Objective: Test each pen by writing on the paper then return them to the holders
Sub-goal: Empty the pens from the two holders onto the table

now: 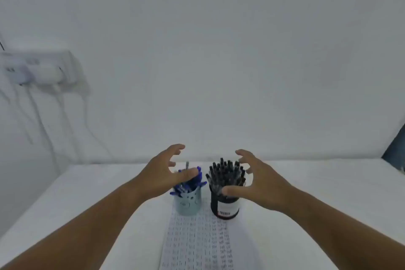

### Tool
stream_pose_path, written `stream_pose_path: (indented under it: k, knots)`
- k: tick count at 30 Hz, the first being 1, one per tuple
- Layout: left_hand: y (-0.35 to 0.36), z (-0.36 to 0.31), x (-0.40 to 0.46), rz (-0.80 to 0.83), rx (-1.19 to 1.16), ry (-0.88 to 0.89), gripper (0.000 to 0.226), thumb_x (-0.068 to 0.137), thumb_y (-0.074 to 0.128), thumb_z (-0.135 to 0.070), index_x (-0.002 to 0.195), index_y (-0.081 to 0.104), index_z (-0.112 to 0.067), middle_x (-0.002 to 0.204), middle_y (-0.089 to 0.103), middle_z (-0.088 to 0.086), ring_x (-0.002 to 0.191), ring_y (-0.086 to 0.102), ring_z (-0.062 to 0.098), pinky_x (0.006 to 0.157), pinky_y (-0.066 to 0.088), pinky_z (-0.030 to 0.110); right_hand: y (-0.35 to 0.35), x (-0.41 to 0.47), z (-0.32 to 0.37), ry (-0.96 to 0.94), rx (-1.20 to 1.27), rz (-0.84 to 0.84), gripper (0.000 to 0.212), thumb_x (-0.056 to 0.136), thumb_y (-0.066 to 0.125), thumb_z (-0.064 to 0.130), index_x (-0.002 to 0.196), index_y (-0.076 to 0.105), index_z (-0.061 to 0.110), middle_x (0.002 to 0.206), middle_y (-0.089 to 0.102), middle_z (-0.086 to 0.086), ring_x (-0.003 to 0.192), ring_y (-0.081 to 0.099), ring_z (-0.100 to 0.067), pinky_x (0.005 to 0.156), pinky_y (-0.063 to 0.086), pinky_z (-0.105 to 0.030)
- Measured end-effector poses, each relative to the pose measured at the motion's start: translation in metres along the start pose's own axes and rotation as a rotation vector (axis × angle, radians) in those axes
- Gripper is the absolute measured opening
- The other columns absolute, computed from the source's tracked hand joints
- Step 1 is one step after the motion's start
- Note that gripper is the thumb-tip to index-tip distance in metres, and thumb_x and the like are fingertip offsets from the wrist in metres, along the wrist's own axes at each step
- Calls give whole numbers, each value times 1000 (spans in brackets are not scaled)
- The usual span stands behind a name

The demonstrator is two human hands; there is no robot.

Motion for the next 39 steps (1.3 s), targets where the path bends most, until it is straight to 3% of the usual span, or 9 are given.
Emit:
stream_pose_path:
  k: [4, 9, 13, 16, 18, 23, 28, 34, 39]
  knots:
    - [31, 39, 1, -173, -142, 37, 101, 55, 81, -74, 142, 37, -49, 140, 51, -20, 125, 54, 6, 92, 52, 26, 39, 10, -31, -48, 181, -47, 127, 53, 93, 56, 148, 7, 57, 130, 46, 29, 126, 50, -5, 105, 42, -31]
    - [68, 83, 0, -297, -278, 94, 106, 50, 91, -43, 136, 31, -56, 127, 62, -25, 111, 63, -2, 83, 52, 9, 90, 22, -66, -153, 353, -323, 126, 52, 99, 36, 145, 16, 54, 128, 52, 29, 116, 56, 3, 94, 49, -24]
    - [87, 115, 2, -294, -338, 81, 95, 50, 92, -38, 128, 41, -57, 112, 69, -28, 99, 69, -1, 75, 58, 18, 113, 28, -84, -192, 437, -359, 110, 55, 96, 32, 144, 31, 41, 118, 63, 29, 105, 64, 5, 76, 56, -20]
    - [93, 126, 2, -301, -313, 102, 81, 55, 91, -40, 126, 52, -46, 111, 71, -26, 99, 70, 1, 77, 60, 24, 114, 33, -88, -215, 470, -324, 75, 56, 91, 36, 122, 56, 31, 106, 71, 22, 96, 70, 0, 70, 54, -12]
    - [93, 127, 7, -316, -299, 112, 79, 54, 91, -38, 124, 54, -44, 109, 72, -22, 96, 71, 2, 76, 61, 26, 115, 35, -91, -228, 490, -320, 65, 57, 89, 37, 115, 60, 31, 104, 73, 20, 95, 70, 0, 70, 53, -11]
    - [93, 133, 12, -385, -298, 153, 79, 60, 96, -21, 126, 57, -39, 112, 73, -13, 94, 73, 8, 76, 63, 34, 119, 41, -98, -275, 522, -329, 71, 58, 89, 47, 122, 61, 33, 113, 74, 11, 105, 70, -10, 89, 56, -35]
    - [82, 120, 2, -466, -157, 255, 81, 60, 97, -27, 130, 56, -38, 112, 69, -17, 93, 69, 1, 73, 61, 24, 114, 30, -85, -303, 450, -393, 67, 61, 87, 46, 121, 61, 33, 109, 73, 17, 98, 70, -1, 79, 55, -22]
    - [41, 109, -17, -517, -74, 258, 75, 61, 96, -25, 125, 58, -36, 108, 66, -15, 87, 66, 0, 62, 52, 14, 111, 23, -55, -248, 362, -414, 60, 64, 92, 41, 115, 60, 35, 103, 72, 17, 83, 69, 5, 74, 56, -22]
    - [-16, 132, -58, -551, 76, 213, 72, 61, 95, -23, 120, 58, -39, 105, 67, -13, 88, 66, 5, 67, 55, 21, 120, 20, -9, -301, 194, -362, 62, 60, 93, 41, 112, 59, 39, 99, 70, 17, 82, 68, 4, 71, 53, -20]
Point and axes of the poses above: each hand's wrist, its own x-axis towards the middle knuckle, its own y-axis out of the palm, z = x × y, the point moved 1 cm from there along x, towards the middle knuckle
